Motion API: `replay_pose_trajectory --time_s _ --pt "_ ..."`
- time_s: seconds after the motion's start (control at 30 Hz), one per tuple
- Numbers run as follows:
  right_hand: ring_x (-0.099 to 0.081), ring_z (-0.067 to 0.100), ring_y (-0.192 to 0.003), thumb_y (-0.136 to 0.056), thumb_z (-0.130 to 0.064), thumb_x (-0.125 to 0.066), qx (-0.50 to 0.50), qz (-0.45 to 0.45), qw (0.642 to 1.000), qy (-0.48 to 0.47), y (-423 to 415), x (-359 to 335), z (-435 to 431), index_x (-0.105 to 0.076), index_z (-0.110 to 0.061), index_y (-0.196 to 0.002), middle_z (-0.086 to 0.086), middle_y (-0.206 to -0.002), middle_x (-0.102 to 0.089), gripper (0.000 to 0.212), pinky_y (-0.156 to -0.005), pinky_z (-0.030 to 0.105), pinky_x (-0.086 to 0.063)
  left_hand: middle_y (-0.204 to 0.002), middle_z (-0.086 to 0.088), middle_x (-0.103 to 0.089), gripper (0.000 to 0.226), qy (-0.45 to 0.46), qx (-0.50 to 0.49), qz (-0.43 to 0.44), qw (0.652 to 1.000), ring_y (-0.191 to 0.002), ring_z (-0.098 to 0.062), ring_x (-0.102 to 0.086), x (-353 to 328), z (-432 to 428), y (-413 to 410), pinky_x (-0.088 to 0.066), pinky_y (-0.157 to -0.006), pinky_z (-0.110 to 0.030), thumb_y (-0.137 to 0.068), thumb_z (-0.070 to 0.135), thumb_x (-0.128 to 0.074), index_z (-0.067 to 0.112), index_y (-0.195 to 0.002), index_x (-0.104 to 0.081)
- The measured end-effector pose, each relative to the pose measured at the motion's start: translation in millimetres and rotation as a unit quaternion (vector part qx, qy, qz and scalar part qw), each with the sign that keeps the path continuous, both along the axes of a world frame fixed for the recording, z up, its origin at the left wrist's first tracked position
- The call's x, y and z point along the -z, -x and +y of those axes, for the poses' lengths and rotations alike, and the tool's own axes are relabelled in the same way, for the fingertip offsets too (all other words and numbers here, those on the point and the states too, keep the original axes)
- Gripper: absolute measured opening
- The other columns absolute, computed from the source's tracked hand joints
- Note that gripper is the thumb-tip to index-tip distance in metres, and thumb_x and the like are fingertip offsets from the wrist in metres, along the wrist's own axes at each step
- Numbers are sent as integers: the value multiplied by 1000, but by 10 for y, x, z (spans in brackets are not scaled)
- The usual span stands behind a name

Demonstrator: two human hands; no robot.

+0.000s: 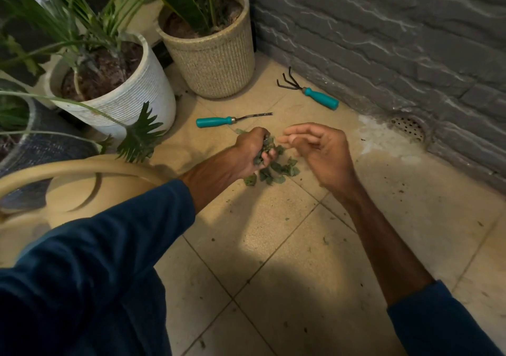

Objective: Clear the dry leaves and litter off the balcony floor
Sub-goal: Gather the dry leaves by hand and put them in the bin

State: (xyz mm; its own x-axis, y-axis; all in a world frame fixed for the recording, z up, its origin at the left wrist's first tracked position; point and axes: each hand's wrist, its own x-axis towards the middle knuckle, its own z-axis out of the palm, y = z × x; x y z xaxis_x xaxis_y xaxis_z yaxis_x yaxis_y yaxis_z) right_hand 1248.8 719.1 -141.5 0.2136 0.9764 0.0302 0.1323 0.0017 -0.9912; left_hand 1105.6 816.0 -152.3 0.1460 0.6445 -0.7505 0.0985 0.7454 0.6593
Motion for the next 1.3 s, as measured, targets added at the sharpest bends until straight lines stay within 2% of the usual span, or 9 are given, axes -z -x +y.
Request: replay_pose_trajectory --time_s 0.07,0.23,0.47,0.67,0.8,0.93,1.07,1.13,1.3 --pt "-75 12 -90 -97 -6 -62 60 -9 998 25 -226 136 -84 -72 -8 -113 0 -99 -78 20 -75 24 -60 -57 -3 -54 17 20 2 -19 1000 -49 -10 -46 -11 0 -38 -31 -34 -17 -102 18 -44 13 -88 -51" --pt "-73 13 -90 -90 -3 -69 94 -255 953 135 -813 907 -411 -78 -16 -99 1 -99 -77 19 -88 24 -55 -58 -2 -52 17 38 7 -49 998 -45 -9 -47 -48 48 -118 -32 -33 -15 -103 19 -44 14 -87 -49" --pt "-47 36 -121 -92 -17 -64 -6 -418 889 184 -488 1401 -569 -65 -4 -129 23 -132 -52 39 -104 36 -40 -60 -3 -53 16 42 17 -84 995 -44 -10 -49 -138 111 -238 -33 -34 -14 -103 18 -44 14 -88 -49" --pt "-61 37 -90 -87 9 -55 11 -498 849 173 -98 1404 -406 -70 1 -90 22 -97 -62 18 -71 36 -52 -63 -4 -51 17 40 13 -98 994 -43 -11 -49 -221 166 -257 -32 -33 -15 -103 19 -45 13 -87 -49" --pt "-69 29 -81 -85 6 -61 13 -456 866 204 -115 1313 -292 -75 -4 -88 14 -88 -72 17 -73 30 -56 -65 -4 -49 18 25 6 -96 995 -43 -11 -49 -334 192 -194 -31 -33 -14 -103 19 -44 13 -86 -48" --pt "-69 8 -72 -80 3 -79 81 -227 953 181 -203 794 -182 -81 -9 -91 5 -90 -78 17 -82 24 -59 -65 -4 -54 20 -4 27 -59 998 -44 -11 -50 -398 115 -137 -33 -37 -16 -104 21 -46 12 -88 -54" --pt "-76 18 -84 -82 -7 -81 136 -55 984 97 -167 -45 -91 -78 -9 -100 2 -94 -78 18 -78 33 -61 -71 -7 -67 25 -14 66 16 998 -54 -13 -54 -349 -5 -144 -40 -44 -21 -103 25 -51 8 -93 -66" --pt "-76 19 -82 -81 -6 -82 140 -55 986 70 -110 -355 -8 -77 -8 -99 4 -92 -78 19 -76 31 -62 -71 -8 -68 26 1 71 20 997 -52 -13 -55 -384 -92 -197 -41 -43 -21 -103 24 -51 6 -95 -68" --pt "-72 5 -72 -84 -4 -79 96 -239 965 40 138 -620 130 -77 -14 -91 -4 -83 -75 13 -70 25 -62 -71 -11 -63 28 -4 25 -32 999 -52 -16 -57 -539 -230 -328 -39 -38 -17 -104 19 -41 6 -95 -64"
